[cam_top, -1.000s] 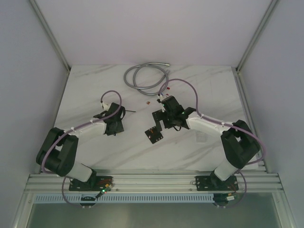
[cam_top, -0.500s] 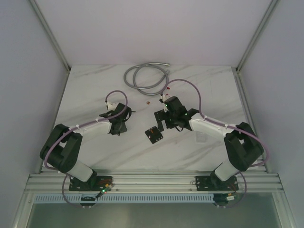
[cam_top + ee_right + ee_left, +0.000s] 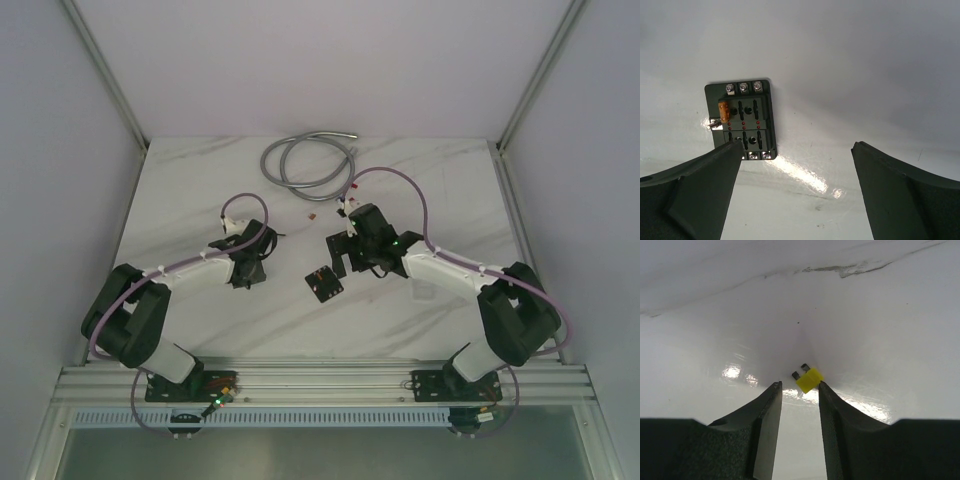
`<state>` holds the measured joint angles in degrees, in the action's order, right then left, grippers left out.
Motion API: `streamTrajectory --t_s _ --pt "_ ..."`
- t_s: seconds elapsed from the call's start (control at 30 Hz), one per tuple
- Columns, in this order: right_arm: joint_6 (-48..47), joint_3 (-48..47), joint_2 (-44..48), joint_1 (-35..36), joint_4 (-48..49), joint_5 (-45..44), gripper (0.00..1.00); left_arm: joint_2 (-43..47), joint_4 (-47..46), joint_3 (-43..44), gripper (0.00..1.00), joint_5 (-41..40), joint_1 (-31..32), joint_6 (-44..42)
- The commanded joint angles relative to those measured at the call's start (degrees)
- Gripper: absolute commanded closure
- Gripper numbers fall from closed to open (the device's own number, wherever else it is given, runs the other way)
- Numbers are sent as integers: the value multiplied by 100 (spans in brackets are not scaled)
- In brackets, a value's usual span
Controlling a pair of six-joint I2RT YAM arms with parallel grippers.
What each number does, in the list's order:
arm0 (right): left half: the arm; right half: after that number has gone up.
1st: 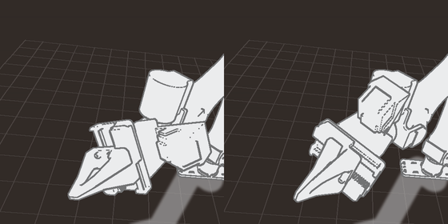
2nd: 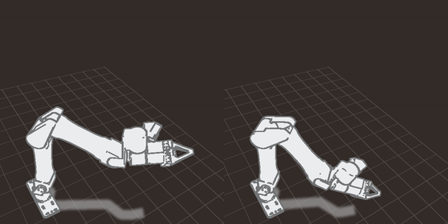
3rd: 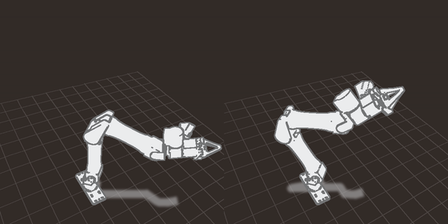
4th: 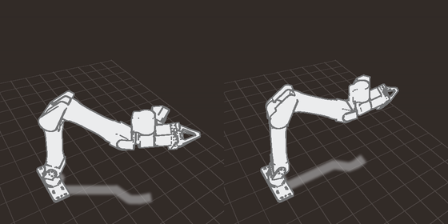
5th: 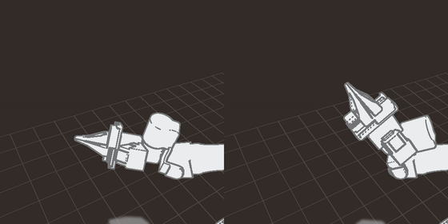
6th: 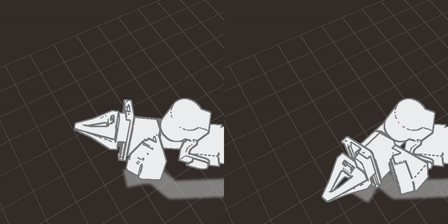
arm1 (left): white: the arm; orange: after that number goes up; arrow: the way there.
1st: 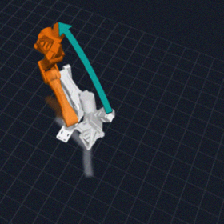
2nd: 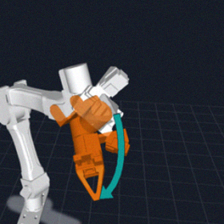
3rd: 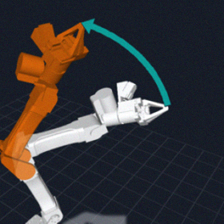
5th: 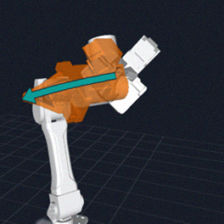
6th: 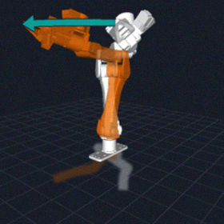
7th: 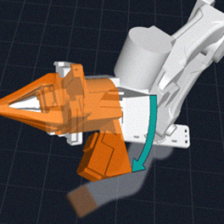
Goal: Snap on the fuse box
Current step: Adjust the fuse at the center of the board.
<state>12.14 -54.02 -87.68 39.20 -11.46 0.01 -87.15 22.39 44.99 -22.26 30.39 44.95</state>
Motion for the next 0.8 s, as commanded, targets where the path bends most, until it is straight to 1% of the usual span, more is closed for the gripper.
streamTrajectory --t_s 0.0,0.33,0.5,0.77 --pt "-72 93 111 -26 112 60 1 -22 236 -60 54 -131 13 -296" --pt "-80 93 137 -26 106 109 1 -223 -382 -74 50 673 -92 -471" --pt "-75 81 121 -26 101 121 1 -309 -606 31 51 1166 -80 -571" --pt "-80 67 115 -26 101 128 1 -6 -653 221 48 1736 -23 -629"
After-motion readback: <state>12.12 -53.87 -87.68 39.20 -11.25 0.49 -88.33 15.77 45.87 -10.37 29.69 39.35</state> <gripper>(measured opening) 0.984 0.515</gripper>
